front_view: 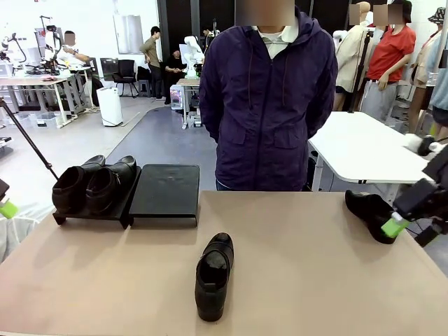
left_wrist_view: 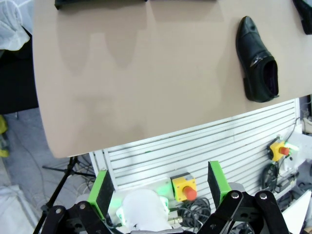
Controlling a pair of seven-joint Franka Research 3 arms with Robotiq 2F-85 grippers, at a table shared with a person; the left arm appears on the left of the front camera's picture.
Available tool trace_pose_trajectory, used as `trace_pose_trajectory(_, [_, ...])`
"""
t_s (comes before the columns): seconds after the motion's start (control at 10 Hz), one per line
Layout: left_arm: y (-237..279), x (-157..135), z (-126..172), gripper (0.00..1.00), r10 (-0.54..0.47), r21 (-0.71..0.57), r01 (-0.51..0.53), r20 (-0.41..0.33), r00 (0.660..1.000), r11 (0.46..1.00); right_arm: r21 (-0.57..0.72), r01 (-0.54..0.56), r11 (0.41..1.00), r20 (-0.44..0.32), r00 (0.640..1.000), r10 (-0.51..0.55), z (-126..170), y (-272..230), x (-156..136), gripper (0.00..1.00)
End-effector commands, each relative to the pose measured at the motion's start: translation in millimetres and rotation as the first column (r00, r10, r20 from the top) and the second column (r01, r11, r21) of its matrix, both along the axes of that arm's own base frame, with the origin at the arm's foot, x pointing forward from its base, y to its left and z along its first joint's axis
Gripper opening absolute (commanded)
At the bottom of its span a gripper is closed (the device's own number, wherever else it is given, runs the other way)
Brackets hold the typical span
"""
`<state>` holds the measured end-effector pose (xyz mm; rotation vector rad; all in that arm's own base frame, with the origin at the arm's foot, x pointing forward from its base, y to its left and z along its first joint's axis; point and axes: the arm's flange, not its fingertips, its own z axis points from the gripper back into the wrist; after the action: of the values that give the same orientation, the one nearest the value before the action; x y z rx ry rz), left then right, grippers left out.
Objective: Organize the shoes by placing them on the stand.
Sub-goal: Pick up one Shoe and place it in the middle of the table, then place the Shoe from the middle of the table onto the Shoes Stand.
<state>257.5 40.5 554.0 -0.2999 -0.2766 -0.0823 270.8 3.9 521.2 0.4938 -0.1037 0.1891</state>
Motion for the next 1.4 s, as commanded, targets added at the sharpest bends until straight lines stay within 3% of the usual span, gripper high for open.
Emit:
trace_pose_trajectory(0.0, [-1, 0, -1, 1.00, 0.015, -0.007, -0.015, 0.005, 1.000, 1.000, 0.005, -0.018, 1.000, 0.077, 0.997, 0.018, -10, 6, -9, 1.00])
trace_pose_trajectory(0.1, [-1, 0, -1, 1.00, 0.015, -0.007, -0.015, 0.005, 1.000, 1.000, -0.025, 0.051, 0.998, 0.099, 0.994, -0.049, -15, 10, -5, 1.00])
trace_pose_trajectory(0.2, [-1, 0, -1, 1.00, 0.015, -0.007, -0.015, 0.005, 1.000, 1.000, 0.000, 0.001, 1.000, 0.029, 1.000, -0.001, 4, -6, 0, 1.00])
trace_pose_trajectory(1.3, [-1, 0, -1, 1.00, 0.015, -0.007, -0.015, 0.005, 1.000, 1.000, 0.000, 0.001, 1.000, 0.029, 1.000, -0.001, 4, -6, 0, 1.00])
